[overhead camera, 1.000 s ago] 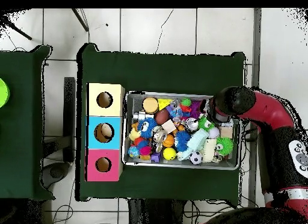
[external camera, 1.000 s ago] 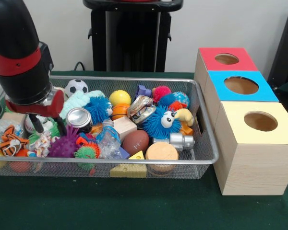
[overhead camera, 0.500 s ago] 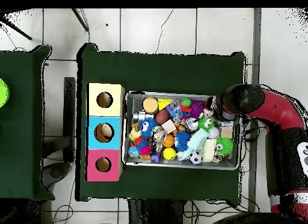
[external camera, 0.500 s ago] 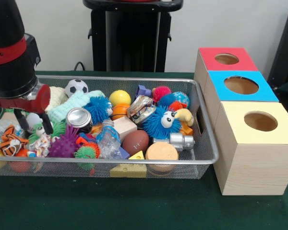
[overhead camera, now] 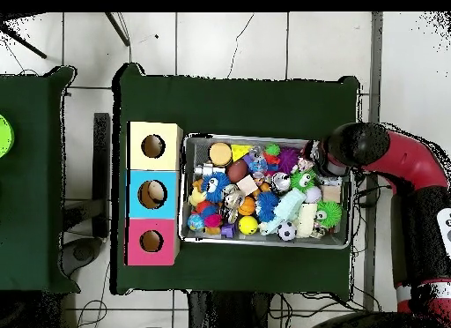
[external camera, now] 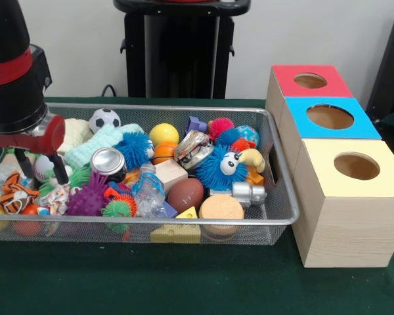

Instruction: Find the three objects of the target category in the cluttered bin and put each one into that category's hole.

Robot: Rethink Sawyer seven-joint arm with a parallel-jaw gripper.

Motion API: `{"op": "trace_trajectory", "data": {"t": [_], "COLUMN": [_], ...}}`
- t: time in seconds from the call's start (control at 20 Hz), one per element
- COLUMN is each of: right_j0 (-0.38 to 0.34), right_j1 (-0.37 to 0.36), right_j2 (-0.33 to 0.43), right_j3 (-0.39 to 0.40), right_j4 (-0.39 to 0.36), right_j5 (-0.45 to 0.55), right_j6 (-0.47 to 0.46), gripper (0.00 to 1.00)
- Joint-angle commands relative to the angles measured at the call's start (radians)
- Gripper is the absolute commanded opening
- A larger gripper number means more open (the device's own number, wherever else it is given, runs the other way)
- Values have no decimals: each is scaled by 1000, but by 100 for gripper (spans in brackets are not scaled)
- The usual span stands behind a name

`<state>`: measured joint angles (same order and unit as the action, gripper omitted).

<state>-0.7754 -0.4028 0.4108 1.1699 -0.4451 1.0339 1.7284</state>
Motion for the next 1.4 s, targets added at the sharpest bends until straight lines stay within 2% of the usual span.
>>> {"op": "trace_trajectory", "data": {"t": [0.05,0.25,0.5,0.65,0.85,1.1,1.4], "right_j0": [15,-7,-31,-36,-33,-34,-40], "right_j1": [21,92,132,139,117,59,5], "right_j2": [-12,-10,-10,-10,-18,-4,3], "right_j3": [-12,-28,31,50,90,182,240], "right_j4": [-94,-108,-111,-106,-87,-40,-7], "right_j5": [-33,-77,-177,-201,-207,-196,-165], "right_j6": [-162,-148,-88,-73,-48,-6,-5], "gripper": [100,100,100,100,100,100,100]}}
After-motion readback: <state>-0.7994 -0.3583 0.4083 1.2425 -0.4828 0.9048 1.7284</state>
